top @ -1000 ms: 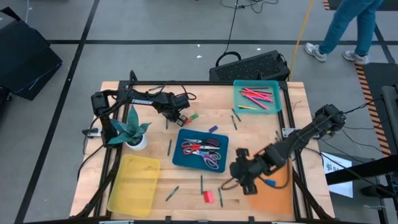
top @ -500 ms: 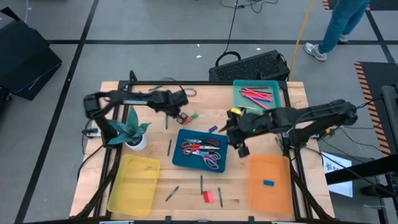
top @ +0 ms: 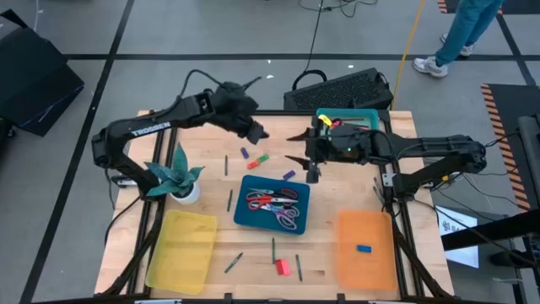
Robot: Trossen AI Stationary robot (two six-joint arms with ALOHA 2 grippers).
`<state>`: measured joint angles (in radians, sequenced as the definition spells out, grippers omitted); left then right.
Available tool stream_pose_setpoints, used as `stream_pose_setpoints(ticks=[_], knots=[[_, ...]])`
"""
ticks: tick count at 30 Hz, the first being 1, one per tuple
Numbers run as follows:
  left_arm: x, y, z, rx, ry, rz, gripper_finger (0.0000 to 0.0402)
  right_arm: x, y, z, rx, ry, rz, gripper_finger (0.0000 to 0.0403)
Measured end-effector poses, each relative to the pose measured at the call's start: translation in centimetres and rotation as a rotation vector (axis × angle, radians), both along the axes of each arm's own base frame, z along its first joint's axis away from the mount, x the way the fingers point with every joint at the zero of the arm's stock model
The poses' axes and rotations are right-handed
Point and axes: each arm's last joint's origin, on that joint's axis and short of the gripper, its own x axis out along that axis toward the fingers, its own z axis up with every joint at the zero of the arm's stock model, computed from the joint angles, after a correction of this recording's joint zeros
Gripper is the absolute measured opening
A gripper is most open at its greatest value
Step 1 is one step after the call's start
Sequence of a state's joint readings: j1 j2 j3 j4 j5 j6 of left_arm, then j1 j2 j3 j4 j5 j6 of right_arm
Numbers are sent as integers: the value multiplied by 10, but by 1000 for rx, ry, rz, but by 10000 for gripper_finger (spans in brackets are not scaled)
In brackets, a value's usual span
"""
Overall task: Sort crayons/erasers/pens/pencils in bins
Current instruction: Put the purple eraser into the orange bin
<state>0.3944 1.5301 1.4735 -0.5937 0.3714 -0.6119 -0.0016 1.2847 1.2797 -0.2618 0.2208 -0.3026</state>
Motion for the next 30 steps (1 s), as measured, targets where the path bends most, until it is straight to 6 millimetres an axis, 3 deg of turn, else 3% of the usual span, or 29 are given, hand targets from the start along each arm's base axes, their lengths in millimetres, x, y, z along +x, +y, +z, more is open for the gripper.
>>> stream_pose_setpoints(ticks=[9, 16, 20, 25, 30], knots=[[24, -20, 36, -1, -349, -69, 7, 1, -3, 5, 15, -87, -146, 210], [27, -29, 42, -12, -407, -91, 6, 2, -4, -9, -9, -87, -204, 210], [20, -27, 34, 17, -287, -41, 6, 1, -3, -16, 15, -72, -203, 210], [8, -22, 3, 102, 73, 210, 8, 1, 2, -27, -5, -27, -181, 210], [1, -17, -31, 210, 370, 425, 73, 0, 3, -28, -25, -20, -169, 210]])
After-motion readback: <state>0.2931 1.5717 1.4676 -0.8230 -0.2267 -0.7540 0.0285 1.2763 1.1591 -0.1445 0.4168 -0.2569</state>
